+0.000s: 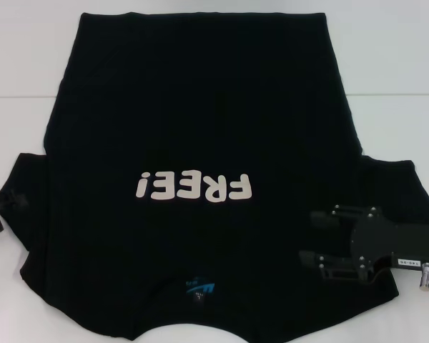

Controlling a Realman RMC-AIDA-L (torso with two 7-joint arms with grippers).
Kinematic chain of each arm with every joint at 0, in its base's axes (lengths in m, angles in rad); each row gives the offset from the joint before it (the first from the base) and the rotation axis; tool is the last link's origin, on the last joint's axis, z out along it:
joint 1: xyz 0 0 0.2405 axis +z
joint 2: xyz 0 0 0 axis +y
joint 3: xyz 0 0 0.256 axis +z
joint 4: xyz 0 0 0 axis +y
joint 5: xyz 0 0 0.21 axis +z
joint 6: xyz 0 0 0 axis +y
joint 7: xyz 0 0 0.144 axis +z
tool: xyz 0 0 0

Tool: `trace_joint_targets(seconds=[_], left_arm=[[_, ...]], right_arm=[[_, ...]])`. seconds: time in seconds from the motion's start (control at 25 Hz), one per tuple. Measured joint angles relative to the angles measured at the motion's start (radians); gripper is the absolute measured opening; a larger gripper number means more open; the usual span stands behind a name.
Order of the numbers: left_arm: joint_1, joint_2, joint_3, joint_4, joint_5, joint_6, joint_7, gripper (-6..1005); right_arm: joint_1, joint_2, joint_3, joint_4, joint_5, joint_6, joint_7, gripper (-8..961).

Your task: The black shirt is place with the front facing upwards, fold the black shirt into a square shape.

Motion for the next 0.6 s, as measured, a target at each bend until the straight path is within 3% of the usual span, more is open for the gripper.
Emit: trace_joint_targets(seconds=[0.6], left_arm=[[-0.013, -0.004, 0.01, -0.036, 0.004, -0.023, 0.008, 814]], right_arm=[[0.004, 0.0, 0.0, 0.0, 0.0, 0.0, 0.0, 759]])
